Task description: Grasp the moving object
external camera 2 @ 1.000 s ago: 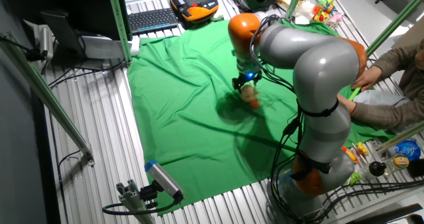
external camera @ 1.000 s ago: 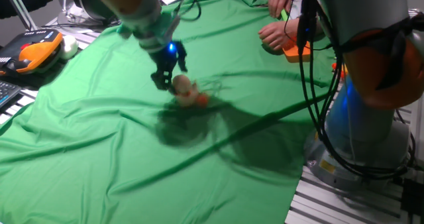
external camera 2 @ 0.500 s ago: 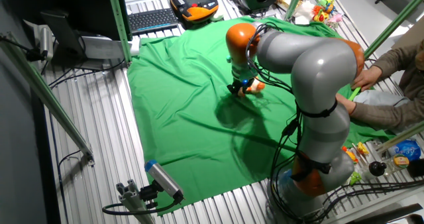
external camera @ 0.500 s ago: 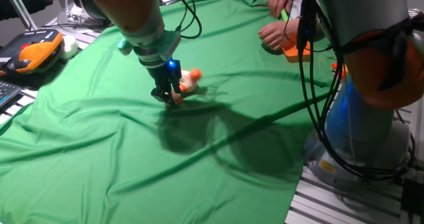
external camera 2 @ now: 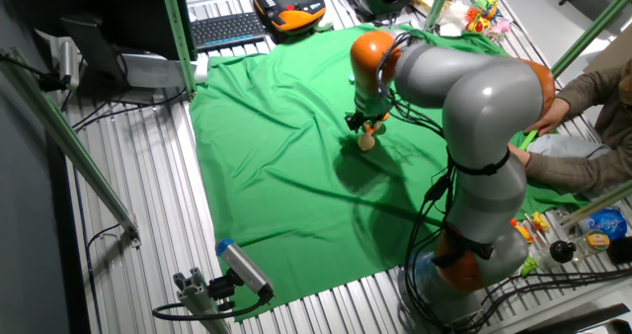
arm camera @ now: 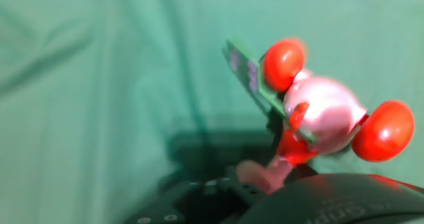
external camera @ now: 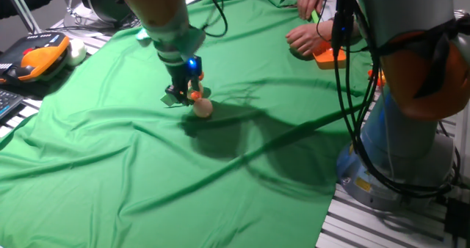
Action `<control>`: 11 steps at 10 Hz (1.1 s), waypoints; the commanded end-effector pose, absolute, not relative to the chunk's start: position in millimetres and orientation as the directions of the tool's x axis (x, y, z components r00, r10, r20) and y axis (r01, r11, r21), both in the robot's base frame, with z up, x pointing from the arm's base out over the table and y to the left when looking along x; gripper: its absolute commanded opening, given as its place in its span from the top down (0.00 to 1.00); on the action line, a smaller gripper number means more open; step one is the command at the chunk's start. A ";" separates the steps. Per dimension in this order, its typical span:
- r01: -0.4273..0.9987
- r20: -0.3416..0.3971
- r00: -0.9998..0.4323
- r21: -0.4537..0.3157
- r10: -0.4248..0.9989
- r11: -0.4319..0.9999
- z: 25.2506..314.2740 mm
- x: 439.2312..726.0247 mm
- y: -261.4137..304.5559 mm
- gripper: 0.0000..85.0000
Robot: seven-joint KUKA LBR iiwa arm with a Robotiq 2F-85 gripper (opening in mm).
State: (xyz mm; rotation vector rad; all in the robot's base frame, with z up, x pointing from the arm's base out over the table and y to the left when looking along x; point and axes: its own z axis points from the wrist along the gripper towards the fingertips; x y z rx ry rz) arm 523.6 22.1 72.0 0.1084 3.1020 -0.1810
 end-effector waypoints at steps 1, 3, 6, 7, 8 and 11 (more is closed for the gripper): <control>0.076 -0.085 -0.994 -0.108 0.067 0.991 59.6 522.5 17.3 0.00; 0.065 -0.107 -0.993 -0.076 0.057 0.995 41.9 522.3 7.3 0.00; -0.017 -0.117 -0.993 -0.062 -0.024 0.998 33.9 524.7 1.3 0.40; -0.045 -0.116 -0.992 -0.049 -0.050 0.998 33.9 524.6 2.4 0.80; -0.066 -0.101 -0.993 -0.017 -0.068 0.998 34.2 525.3 3.4 1.00; -0.080 -0.048 -0.996 0.024 -0.079 0.996 47.2 532.5 8.3 1.00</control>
